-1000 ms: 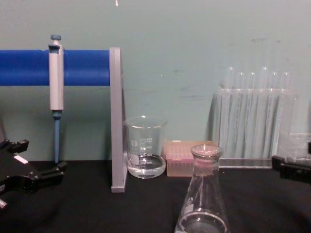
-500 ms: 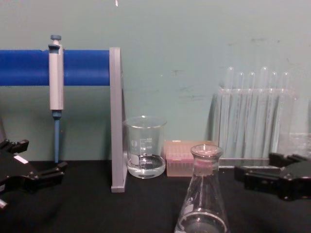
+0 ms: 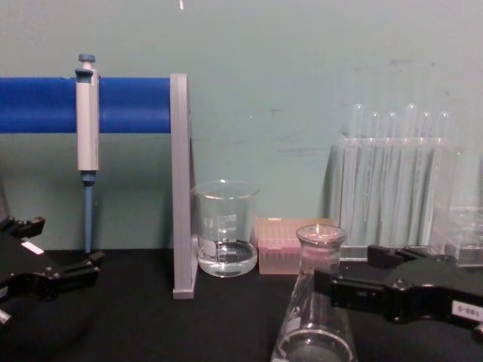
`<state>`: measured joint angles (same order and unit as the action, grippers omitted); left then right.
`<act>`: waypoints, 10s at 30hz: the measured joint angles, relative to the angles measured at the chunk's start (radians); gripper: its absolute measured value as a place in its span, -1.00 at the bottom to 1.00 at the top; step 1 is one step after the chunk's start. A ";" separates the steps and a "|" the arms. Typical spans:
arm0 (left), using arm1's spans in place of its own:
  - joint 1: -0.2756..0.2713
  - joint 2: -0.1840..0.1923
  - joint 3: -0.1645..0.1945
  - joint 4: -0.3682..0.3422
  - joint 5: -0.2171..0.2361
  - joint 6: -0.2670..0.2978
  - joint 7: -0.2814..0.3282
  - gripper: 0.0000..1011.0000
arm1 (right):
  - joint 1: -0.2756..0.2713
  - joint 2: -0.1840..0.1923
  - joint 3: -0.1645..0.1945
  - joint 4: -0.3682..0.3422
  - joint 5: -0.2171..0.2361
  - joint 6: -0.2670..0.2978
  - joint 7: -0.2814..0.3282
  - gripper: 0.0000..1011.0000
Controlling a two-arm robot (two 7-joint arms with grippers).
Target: Grasp the erlenmeyer flask with one hand, shake it three times, then place it back.
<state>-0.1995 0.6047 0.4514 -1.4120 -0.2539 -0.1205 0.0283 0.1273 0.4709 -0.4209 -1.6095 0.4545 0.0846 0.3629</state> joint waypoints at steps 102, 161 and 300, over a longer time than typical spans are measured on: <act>0.000 0.000 0.000 0.000 0.000 0.000 0.000 0.98 | 0.111 -0.137 -0.020 0.167 -0.117 -0.032 0.059 -0.11; 0.000 0.000 0.000 0.000 0.000 0.000 0.000 0.98 | 0.087 -0.121 0.063 -0.065 -0.122 0.060 -0.059 -0.11; 0.000 0.000 0.000 0.000 0.000 0.000 0.000 0.98 | 0.066 -0.154 0.119 -0.035 -0.159 0.067 -0.077 -0.11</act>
<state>-0.1995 0.6047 0.4514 -1.4120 -0.2539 -0.1206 0.0283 0.1937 0.3172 -0.3017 -1.6446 0.2959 0.1512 0.2856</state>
